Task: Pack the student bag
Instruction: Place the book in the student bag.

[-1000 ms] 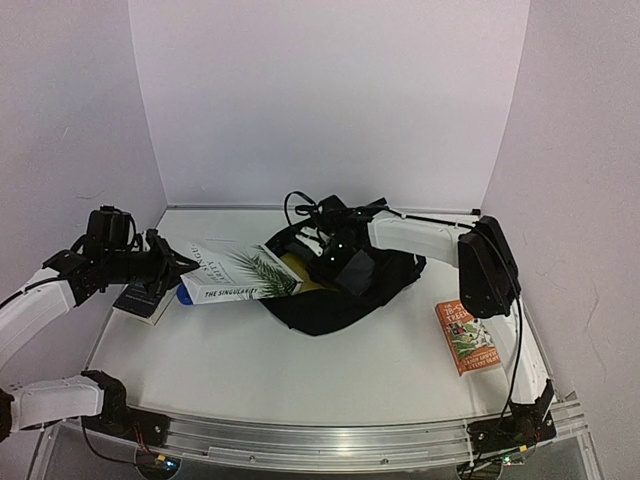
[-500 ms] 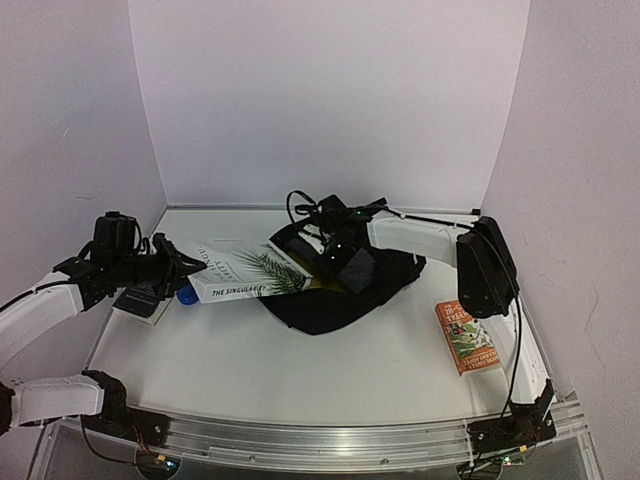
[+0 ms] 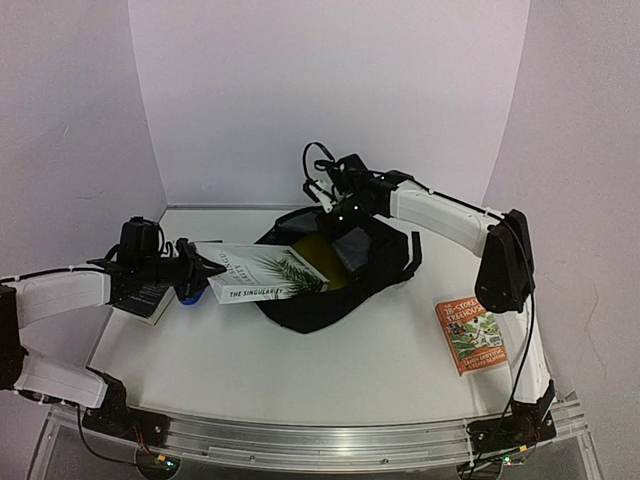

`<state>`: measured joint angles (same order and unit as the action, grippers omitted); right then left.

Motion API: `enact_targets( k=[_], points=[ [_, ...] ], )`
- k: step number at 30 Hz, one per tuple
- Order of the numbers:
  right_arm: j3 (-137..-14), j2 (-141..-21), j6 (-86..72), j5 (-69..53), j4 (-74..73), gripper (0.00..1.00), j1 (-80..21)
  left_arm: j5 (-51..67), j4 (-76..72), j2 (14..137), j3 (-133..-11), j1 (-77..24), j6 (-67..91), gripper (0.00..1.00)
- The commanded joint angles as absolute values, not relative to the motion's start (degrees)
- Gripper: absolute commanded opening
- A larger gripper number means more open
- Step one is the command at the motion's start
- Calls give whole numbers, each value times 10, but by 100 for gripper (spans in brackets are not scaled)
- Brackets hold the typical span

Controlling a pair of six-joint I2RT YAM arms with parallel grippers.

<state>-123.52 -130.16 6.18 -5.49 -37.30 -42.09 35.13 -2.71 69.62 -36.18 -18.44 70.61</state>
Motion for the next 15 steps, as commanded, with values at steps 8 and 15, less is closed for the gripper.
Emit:
enact_targets(
  k=[8, 15],
  points=[
    [-1256, -1252, 5, -138, -347, 0, -427, 319, -236, 828, -424, -195, 722, 0],
    [-1309, -1282, 4, -152, -338, 0, -429, 335, -309, 982, -524, -247, 737, 0]
  ],
)
